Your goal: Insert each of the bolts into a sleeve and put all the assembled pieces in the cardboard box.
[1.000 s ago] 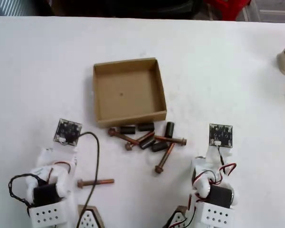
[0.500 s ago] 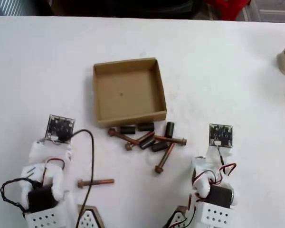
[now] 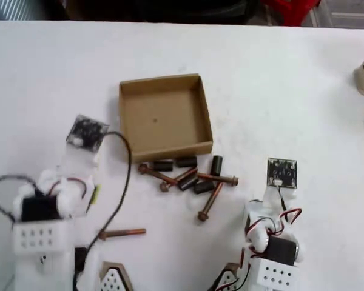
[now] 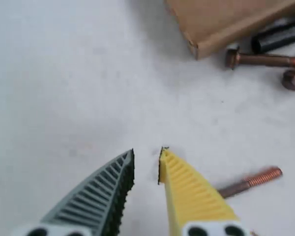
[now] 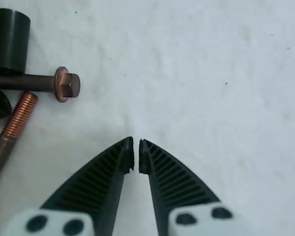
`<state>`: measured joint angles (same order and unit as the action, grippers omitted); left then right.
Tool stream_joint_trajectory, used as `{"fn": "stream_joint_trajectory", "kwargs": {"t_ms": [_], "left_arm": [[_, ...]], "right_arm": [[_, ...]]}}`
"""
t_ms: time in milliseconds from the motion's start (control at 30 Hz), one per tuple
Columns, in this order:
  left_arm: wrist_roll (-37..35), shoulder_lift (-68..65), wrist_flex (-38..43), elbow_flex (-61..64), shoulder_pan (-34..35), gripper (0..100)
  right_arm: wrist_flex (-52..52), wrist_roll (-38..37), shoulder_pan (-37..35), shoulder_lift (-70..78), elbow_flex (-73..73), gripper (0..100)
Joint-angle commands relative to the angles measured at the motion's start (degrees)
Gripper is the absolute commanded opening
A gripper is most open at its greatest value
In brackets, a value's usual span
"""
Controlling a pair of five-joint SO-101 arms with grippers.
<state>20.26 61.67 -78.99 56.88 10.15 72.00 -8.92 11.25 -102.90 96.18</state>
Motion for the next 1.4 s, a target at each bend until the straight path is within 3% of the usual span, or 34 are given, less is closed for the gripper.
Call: {"fn": "stream_joint_trajectory", "kwargs": {"t_ms": [0, 100, 267, 467, 600, 700, 800, 867, 933, 1133, 1233, 1367], "left_arm": [[-1.1, -20.9, -11.1, -14.8, -8.9, 10], [-0.6, -25.6, -13.2, -17.2, -14.1, 1], [6.2, -25.9, -17.8, -15.1, -24.2, 2], [14.7, -26.2, -19.6, -15.7, -29.1, 2], [14.6, -26.3, -18.5, -15.4, -31.4, 2], [12.8, -26.2, -13.9, -14.3, -29.5, 2], [2.1, -25.9, -8.3, -13.8, -23.4, 2], [-3.4, -25.8, -4.7, -14.6, -15.0, 2], [-4.0, -26.2, -2.5, -16.5, -5.1, 2], [-4.0, -26.2, -1.3, -22.8, 21.1, 2], [-4.0, -26.3, -1.3, -24.4, 29.1, 3], [-4.5, -26.3, 0.0, -24.2, 34.5, 6]], "right_arm": [[-1.0, -0.4, 0.4, -0.4, 0.4, 1.8], [-1.0, -0.4, 0.2, -0.4, 0.6, 1.8], [-1.0, -0.4, 0.0, -0.4, 0.6, 1.8], [-2.4, -0.4, 0.0, -0.4, 0.6, 1.8], [-2.6, -0.4, 0.0, -0.4, 0.6, 1.8], [-2.6, -0.2, 0.3, -0.4, 0.6, 1.8], [-2.6, 0.0, 0.4, -0.4, 0.5, 1.8], [-2.6, -0.4, 0.4, -0.4, 0.4, 1.8], [-3.2, -1.1, 0.0, -0.4, 0.3, 1.8], [-8.3, -13.8, -1.5, -0.3, 0.3, 1.8], [-10.9, -14.2, -6.1, -0.3, 0.3, 1.8], [-16.7, -16.7, -10.8, -0.3, 0.2, 5.1]]}}
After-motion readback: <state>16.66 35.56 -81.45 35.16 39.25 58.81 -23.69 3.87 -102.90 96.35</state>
